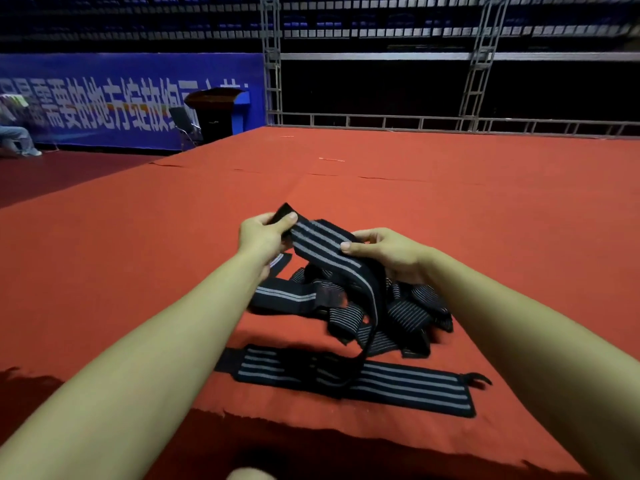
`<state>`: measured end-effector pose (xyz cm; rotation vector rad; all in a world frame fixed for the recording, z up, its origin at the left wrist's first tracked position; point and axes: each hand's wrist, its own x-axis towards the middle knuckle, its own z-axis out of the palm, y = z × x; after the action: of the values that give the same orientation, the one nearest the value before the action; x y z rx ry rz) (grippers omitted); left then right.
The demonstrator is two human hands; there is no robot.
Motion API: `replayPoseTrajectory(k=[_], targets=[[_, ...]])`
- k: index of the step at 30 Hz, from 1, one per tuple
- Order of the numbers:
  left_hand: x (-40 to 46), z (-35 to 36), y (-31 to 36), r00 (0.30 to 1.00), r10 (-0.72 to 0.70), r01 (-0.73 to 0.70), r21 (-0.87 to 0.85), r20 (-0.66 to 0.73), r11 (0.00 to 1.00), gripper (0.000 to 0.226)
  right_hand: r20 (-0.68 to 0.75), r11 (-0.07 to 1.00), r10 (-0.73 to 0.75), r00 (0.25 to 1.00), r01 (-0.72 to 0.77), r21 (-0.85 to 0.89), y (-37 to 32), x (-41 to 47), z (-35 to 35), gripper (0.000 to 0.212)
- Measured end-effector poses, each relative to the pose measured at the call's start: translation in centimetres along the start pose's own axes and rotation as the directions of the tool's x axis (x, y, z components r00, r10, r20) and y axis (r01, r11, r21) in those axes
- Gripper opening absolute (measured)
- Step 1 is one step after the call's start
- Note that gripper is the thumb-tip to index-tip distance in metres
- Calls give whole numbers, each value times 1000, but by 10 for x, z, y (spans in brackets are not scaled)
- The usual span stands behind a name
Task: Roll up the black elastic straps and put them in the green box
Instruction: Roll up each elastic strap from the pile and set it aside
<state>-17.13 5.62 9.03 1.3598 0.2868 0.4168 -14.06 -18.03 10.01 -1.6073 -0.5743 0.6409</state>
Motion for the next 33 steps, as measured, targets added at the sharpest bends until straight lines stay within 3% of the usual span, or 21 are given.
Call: replayPoseTrajectory(k=[4, 8, 12, 16, 20, 25, 29, 33], targets=[[-1, -8, 14, 983, 146, -138, 67, -116, 988, 7, 26, 990, 95, 995, -92, -106, 8, -25, -18, 33], [3, -30, 15, 963, 194, -172, 130, -185, 977, 7, 10, 968, 181, 984, -176, -181, 23, -48, -35, 43], [1, -60, -8, 971, 141, -105, 186, -192, 977, 11, -98, 906, 228, 969, -248, -342, 46, -72, -51, 31], [-6, -90, -37, 976, 56, 0, 256, -211, 967, 11, -202, 777, 248, 947, -319, -542, 77, -96, -70, 52], [-11, -127, -66, 973, -73, 132, 269, -221, 954, 9, -288, 740, 233, 929, -361, -567, 106, -116, -85, 49], [-24, -157, -105, 965, -210, 257, 418, -156, 871, 12, -363, 699, 226, 904, -410, -586, 140, -128, -87, 47], [-30, -169, -136, 966, -200, 260, 575, -167, 776, 16, -401, 651, 219, 889, -440, -618, 171, -126, -79, 58], [-26, -184, -156, 975, -147, 221, 728, -166, 649, 27, -407, 543, 214, 888, -455, -706, 187, -120, -71, 52]])
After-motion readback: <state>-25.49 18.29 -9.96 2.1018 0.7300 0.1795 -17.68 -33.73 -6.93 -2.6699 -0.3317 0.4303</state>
